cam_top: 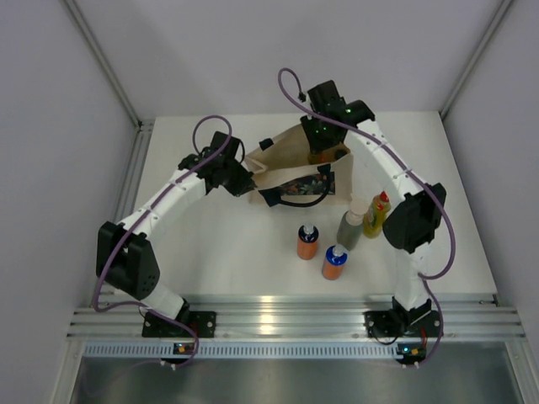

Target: Take the personal care products out of the canvas bag

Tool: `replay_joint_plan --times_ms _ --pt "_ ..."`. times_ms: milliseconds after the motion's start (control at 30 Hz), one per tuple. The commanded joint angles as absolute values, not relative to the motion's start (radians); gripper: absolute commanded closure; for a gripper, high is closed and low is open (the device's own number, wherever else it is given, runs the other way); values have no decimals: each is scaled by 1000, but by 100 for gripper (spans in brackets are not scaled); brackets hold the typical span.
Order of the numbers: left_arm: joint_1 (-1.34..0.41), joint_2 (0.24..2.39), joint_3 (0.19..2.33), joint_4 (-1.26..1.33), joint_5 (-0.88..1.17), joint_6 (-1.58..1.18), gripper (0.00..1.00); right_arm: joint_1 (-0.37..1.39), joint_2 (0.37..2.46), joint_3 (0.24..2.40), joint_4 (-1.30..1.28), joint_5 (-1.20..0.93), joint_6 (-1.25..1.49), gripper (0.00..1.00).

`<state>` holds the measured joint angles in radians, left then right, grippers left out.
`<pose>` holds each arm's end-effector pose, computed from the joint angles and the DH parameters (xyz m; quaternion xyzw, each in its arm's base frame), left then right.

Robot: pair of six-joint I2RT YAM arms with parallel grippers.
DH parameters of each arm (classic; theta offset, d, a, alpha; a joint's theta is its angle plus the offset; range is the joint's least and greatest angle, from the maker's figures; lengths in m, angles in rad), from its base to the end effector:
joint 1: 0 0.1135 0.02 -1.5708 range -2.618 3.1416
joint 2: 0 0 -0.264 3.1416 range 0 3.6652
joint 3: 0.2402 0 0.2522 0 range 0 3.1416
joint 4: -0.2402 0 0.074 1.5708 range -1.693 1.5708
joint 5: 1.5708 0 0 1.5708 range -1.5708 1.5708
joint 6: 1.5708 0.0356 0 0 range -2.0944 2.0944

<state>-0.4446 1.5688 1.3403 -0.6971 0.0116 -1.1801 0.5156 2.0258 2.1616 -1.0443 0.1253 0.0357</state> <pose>0.3046 -0.1456 0.2929 -0.3392 0.8857 -0.2339 0.2141 0.3831 0.2120 0.3570 -0.2045 0.9216 0.0313 0.3284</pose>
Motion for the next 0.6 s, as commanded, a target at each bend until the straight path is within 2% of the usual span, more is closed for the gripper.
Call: replay_joint_plan --times_ms 0,567 --pt "-448 1595 1359 -746 55 -1187 100 543 1873 2269 -1005 143 67 100" --pt "-448 1594 1384 -747 41 -1175 100 572 1634 2315 -1019 181 84 100"
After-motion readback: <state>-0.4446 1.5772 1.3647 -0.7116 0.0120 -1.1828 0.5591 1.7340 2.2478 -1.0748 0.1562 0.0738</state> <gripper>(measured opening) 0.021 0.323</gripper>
